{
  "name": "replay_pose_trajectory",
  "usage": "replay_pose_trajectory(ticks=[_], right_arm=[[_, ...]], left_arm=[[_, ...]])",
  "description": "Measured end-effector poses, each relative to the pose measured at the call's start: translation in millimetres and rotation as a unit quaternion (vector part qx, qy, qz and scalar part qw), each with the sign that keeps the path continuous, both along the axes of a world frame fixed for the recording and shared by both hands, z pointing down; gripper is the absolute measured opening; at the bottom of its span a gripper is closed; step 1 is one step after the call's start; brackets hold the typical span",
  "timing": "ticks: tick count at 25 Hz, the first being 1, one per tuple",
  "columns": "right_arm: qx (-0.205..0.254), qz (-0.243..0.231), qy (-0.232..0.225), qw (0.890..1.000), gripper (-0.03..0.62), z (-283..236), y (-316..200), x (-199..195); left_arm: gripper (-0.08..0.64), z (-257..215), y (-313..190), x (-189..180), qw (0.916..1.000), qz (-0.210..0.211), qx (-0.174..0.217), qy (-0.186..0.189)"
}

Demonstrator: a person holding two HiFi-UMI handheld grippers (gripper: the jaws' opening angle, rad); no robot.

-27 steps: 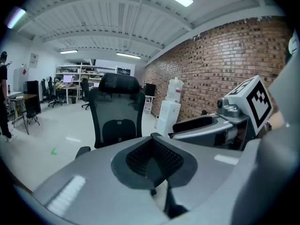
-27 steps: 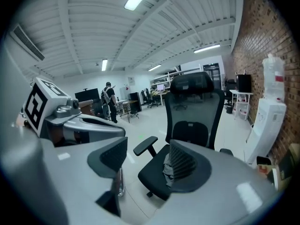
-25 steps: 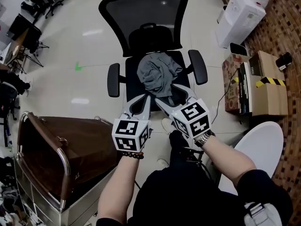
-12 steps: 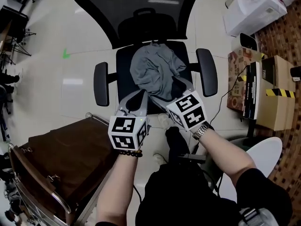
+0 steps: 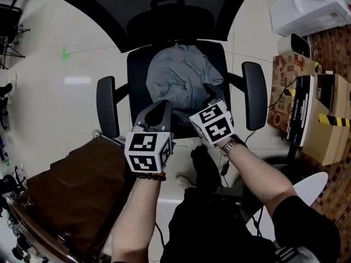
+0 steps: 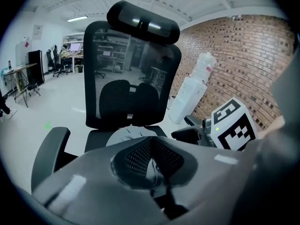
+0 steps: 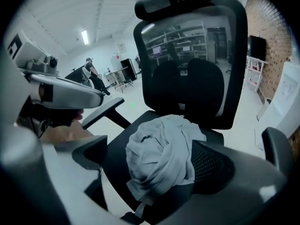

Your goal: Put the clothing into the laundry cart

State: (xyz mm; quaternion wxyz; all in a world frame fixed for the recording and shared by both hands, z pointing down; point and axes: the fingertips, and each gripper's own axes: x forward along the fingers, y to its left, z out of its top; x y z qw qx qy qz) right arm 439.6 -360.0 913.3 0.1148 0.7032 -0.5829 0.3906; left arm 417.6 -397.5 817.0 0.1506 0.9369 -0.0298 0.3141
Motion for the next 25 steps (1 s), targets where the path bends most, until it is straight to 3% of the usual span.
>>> replay_pose_trajectory(ticks=[4, 15, 25], right_arm=[[-0.035, -0.012, -0.029, 0.999, 0.589, 56, -8, 8], [-0.095, -0.025, -0.048, 0.994, 0.589, 169, -31, 20], [-0.17, -0.05, -0.029, 0.984, 0.591, 249, -39, 23]], left_arm=[[0.002, 42, -12, 19, 0.9997, -0.013, -0.017, -0.013], [0.002, 143, -33, 35, 0.9977, -0.02, -0.05, -0.041], [0.002, 201, -54, 36, 0.995, -0.034, -0.077, -0.055]])
